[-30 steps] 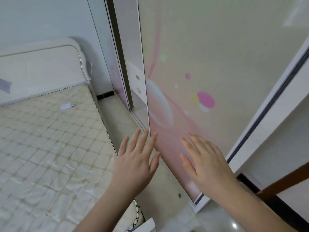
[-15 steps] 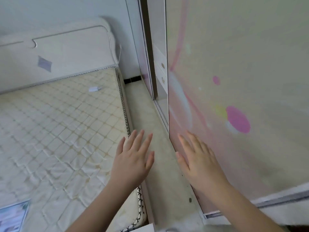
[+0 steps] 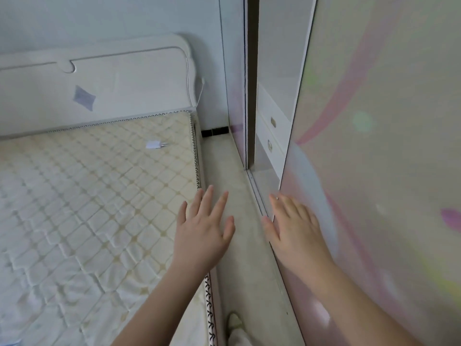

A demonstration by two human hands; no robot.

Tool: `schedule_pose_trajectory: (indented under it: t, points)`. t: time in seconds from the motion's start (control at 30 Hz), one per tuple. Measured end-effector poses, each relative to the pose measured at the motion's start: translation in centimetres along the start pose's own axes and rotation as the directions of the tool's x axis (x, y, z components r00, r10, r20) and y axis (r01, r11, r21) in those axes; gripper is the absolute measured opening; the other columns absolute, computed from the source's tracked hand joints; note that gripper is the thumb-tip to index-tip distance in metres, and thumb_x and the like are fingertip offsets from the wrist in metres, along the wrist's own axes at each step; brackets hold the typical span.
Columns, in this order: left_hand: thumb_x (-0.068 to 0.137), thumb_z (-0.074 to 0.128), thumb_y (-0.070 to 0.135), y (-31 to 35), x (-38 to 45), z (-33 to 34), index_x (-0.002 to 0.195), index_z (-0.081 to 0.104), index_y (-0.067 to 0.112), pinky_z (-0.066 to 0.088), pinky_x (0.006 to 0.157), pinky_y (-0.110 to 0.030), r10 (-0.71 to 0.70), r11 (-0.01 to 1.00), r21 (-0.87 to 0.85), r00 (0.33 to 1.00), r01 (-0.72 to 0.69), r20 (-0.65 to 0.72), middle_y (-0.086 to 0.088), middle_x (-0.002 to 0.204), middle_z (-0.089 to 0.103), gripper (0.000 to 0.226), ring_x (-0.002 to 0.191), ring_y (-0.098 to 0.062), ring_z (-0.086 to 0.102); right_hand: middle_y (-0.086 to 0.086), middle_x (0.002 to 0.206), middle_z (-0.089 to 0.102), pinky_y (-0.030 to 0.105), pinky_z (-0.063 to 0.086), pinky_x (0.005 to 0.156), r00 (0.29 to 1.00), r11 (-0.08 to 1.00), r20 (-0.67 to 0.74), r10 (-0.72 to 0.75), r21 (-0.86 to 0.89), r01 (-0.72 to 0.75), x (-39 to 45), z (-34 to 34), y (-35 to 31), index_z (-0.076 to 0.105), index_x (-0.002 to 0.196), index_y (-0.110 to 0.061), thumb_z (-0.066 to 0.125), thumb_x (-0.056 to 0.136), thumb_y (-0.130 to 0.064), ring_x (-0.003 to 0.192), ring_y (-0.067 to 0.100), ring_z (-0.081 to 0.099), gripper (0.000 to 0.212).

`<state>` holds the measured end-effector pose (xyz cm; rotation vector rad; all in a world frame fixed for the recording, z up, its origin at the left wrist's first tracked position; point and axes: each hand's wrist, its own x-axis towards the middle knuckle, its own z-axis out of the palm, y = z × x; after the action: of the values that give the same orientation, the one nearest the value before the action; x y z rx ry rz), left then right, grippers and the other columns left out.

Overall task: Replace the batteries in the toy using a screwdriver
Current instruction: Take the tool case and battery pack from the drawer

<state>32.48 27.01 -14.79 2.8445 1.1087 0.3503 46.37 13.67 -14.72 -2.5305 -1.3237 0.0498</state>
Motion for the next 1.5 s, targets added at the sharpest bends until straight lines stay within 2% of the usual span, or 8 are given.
schedule_pose_trajectory:
  t: [0.2, 0.4, 0.67, 0.8, 0.9, 1.1, 1.27, 1.5]
  points:
    - [0.090, 0.011, 0.055, -5.7, 10.6, 1.0, 0.151, 0.023, 0.038, 0.012, 0.119, -0.043, 0.006, 0.999, -0.046, 0.999, -0.004, 0.053, 0.004, 0.160, 0.022, 0.064, 0.149, -0.019, 0.014, -0.002, 0.155, 0.032, 0.041, 0.024, 0.113, 0.999, 0.992, 0.031, -0.032, -0.124, 0.035, 12.6, 0.7, -1.5, 0.023, 0.151, -0.021, 0.014, 0.093, -0.052, 0.143, 0.024, 0.029, 0.066]
    - [0.091, 0.030, 0.056, -9.9, 20.2, 0.8, 0.145, 0.038, 0.035, 0.028, 0.114, -0.046, 0.158, 0.987, 0.033, 0.986, -0.159, 0.045, 0.004, 0.154, 0.037, 0.059, 0.143, -0.019, 0.032, 0.002, 0.151, 0.040, 0.041, 0.026, 0.112, 0.999, 0.989, 0.004, -0.037, -0.144, 0.038, 22.4, 1.0, -2.9, 0.031, 0.149, -0.018, 0.019, 0.095, -0.049, 0.139, 0.026, 0.036, 0.063]
    - [0.092, 0.031, 0.053, -12.2, 32.1, 3.2, 0.143, 0.043, 0.034, 0.033, 0.111, -0.045, 0.062, 0.997, 0.044, 0.998, -0.063, 0.021, 0.002, 0.149, 0.043, 0.055, 0.139, -0.020, 0.039, -0.006, 0.161, 0.012, 0.038, 0.009, 0.118, 0.985, 0.985, 0.041, -0.168, -0.021, 0.169, 36.9, 2.9, -3.9, 0.012, 0.153, -0.027, -0.003, 0.084, -0.057, 0.148, 0.017, 0.007, 0.077]
    - [0.090, 0.025, 0.057, -14.3, 37.6, 3.8, 0.144, 0.040, 0.036, 0.023, 0.115, -0.044, -0.020, 0.999, 0.039, 0.997, 0.018, 0.073, 0.002, 0.153, 0.037, 0.060, 0.142, -0.023, 0.034, -0.003, 0.161, 0.014, 0.040, 0.012, 0.118, 0.976, 0.976, 0.022, -0.216, 0.013, 0.215, 45.3, 3.7, -5.2, 0.013, 0.153, -0.025, -0.001, 0.085, -0.058, 0.148, 0.020, 0.011, 0.077]
    - [0.088, 0.010, 0.061, -16.7, 41.6, 3.4, 0.151, 0.019, 0.042, 0.003, 0.120, -0.038, -0.097, 0.995, 0.026, 0.994, 0.096, 0.048, 0.009, 0.161, 0.015, 0.067, 0.149, -0.016, 0.010, -0.004, 0.160, 0.017, 0.043, 0.019, 0.119, 0.964, 0.963, 0.027, -0.265, 0.059, 0.263, 50.6, 4.4, -6.8, 0.014, 0.153, -0.027, 0.005, 0.088, -0.060, 0.147, 0.021, 0.016, 0.074]
    - [0.090, 0.013, 0.059, -20.3, 48.0, 3.2, 0.150, 0.017, 0.042, 0.000, 0.120, -0.036, -0.154, 0.988, -0.008, 0.988, 0.154, -0.002, 0.010, 0.161, 0.014, 0.062, 0.150, -0.015, 0.006, -0.001, 0.155, 0.031, 0.046, 0.031, 0.113, 0.946, 0.945, 0.011, -0.323, 0.047, 0.322, 58.2, 5.8, -9.4, 0.029, 0.149, -0.024, -0.001, 0.092, -0.061, 0.142, 0.024, 0.030, 0.075]
    - [0.094, 0.024, 0.056, -23.7, 53.0, 4.8, 0.150, 0.025, 0.038, 0.013, 0.120, -0.041, -0.137, 0.991, 0.001, 0.991, 0.137, -0.009, 0.007, 0.158, 0.026, 0.058, 0.148, -0.017, 0.018, -0.001, 0.154, 0.034, 0.046, 0.034, 0.110, 0.940, 0.943, 0.071, -0.334, 0.014, 0.334, 63.6, 7.8, -10.2, 0.034, 0.147, -0.022, 0.012, 0.095, -0.056, 0.141, 0.024, 0.033, 0.066]
    - [0.093, 0.031, 0.054, -25.4, 61.3, 5.4, 0.146, 0.038, 0.032, 0.023, 0.117, -0.044, 0.031, 0.999, -0.010, 0.999, -0.031, -0.027, 0.004, 0.153, 0.038, 0.058, 0.143, -0.020, 0.031, -0.003, 0.156, 0.028, 0.037, 0.019, 0.116, 0.959, 0.960, 0.108, -0.262, -0.074, 0.271, 69.4, 8.3, -9.0, 0.027, 0.150, -0.024, 0.016, 0.095, -0.051, 0.143, 0.019, 0.026, 0.062]
